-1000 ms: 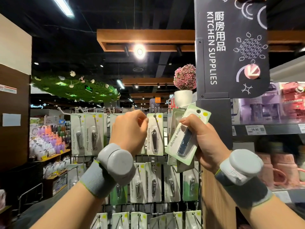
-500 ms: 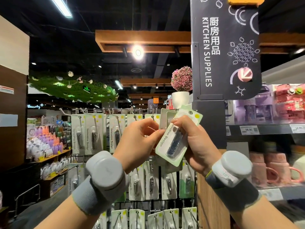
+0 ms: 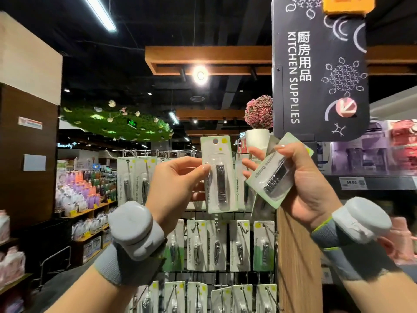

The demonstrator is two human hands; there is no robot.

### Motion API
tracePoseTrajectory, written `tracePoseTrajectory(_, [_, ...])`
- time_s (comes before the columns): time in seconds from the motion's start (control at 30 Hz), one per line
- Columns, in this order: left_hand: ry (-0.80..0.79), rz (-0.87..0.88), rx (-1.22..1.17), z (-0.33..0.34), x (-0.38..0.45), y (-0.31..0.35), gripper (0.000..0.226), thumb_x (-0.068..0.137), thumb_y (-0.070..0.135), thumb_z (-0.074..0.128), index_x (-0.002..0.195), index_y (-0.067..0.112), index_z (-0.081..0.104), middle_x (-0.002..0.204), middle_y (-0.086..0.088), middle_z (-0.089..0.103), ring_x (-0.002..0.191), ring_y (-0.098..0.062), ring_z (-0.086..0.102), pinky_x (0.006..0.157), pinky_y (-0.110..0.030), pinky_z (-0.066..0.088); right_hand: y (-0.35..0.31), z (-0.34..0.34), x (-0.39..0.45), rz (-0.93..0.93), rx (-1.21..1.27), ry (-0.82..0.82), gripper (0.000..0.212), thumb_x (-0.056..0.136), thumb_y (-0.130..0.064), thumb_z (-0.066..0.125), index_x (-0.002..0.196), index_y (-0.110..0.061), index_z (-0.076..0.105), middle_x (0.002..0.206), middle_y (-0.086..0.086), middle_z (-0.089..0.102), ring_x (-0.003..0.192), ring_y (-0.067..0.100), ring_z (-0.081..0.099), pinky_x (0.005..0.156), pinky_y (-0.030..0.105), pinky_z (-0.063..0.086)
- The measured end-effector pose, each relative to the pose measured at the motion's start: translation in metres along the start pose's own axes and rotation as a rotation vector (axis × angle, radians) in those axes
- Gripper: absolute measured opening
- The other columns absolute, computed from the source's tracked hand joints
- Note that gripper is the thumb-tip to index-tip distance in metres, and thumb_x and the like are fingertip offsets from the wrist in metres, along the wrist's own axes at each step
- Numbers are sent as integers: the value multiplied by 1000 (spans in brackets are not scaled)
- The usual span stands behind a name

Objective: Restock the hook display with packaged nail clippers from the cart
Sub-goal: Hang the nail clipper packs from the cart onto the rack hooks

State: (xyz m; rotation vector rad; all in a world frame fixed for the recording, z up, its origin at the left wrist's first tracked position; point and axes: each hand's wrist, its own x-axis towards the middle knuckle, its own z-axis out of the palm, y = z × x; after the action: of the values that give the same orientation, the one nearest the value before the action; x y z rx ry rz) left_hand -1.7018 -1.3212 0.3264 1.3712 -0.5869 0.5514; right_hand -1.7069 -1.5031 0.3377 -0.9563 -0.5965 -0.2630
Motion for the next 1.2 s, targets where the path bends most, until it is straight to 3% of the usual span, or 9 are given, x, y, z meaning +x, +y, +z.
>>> tracePoseTrajectory(0.1, [21, -13, 38, -7, 7, -2, 12, 85, 5, 63, 94, -2, 67, 78, -10, 69, 54, -11, 59, 45, -19, 48, -7, -9, 3, -19, -16, 50, 10, 80, -17, 54, 88, -12, 56, 103, 14, 71, 89, 28, 70, 69, 39, 59])
tracePoseTrajectory(0.23, [72, -44, 120, -25, -13, -6, 12, 86, 5, 62, 92, -4, 67, 80, -10, 70, 60, -11, 62, 53, -18, 52, 5, -9, -9, 45, -5, 78, 8, 89, -16, 50, 85, -12, 55, 75, 9, 71, 68, 23, 70, 59, 36, 59])
tracePoseTrajectory(0.43, [145, 21, 158, -53, -17, 1, 8, 84, 8, 64, 91, 5, 68, 77, -1, 72, 62, -7, 61, 52, -14, 49, 7, -9, -7, 19, -74, 104, 9, 89, -18, 51, 82, -15, 56, 65, 7, 68, 60, 18, 68, 61, 33, 58])
tracePoseTrajectory(0.57, [139, 36, 171, -52, -31, -5, 13, 83, 2, 64, 85, 15, 65, 64, 8, 70, 53, -1, 59, 47, -13, 47, 14, -13, -17, 39, -89, 116, 10, 88, -18, 53, 79, -17, 57, 74, 9, 65, 65, 18, 65, 68, 34, 56])
tracePoseTrajectory(0.77, [73, -42, 222, -48, -53, -31, 12, 84, -1, 64, 79, 10, 61, 56, 7, 64, 46, -2, 54, 46, -15, 47, 35, -19, -45, 83, -102, 192, 14, 89, -16, 51, 75, -15, 55, 69, 7, 65, 61, 15, 65, 58, 26, 55])
tracePoseTrajectory(0.9, [16, -44, 263, -56, -63, -43, 6, 84, 3, 65, 81, 7, 63, 71, -6, 62, 53, -5, 52, 52, -15, 47, 49, -19, -64, 95, -158, 218, 13, 89, -16, 52, 76, -14, 55, 70, 8, 68, 65, 20, 66, 67, 31, 56])
tracePoseTrajectory(1.0, [-13, -53, 310, -69, -78, -63, 6, 83, 6, 67, 79, 9, 64, 70, -4, 62, 54, -3, 49, 51, -12, 42, 69, -25, -82, 115, -205, 281, 13, 89, -14, 51, 78, -13, 57, 74, 7, 68, 68, 20, 66, 68, 31, 57])
tracePoseTrajectory(1.1, [-1, -94, 299, -73, -90, -84, 12, 81, 5, 69, 74, 13, 65, 66, 2, 64, 53, -5, 51, 49, -14, 43, 79, -31, -95, 145, -205, 342, 6, 81, -18, 59, 76, -15, 60, 81, 8, 63, 79, 23, 61, 83, 39, 52])
tracePoseTrajectory(1.2, [-81, -151, 275, -70, -105, -110, 10, 79, 1, 70, 82, 11, 68, 75, -3, 68, 58, -2, 56, 54, -13, 44, 91, -48, -111, 174, -225, 431, 8, 72, -23, 63, 74, -17, 58, 76, 5, 60, 70, 17, 59, 75, 33, 50])
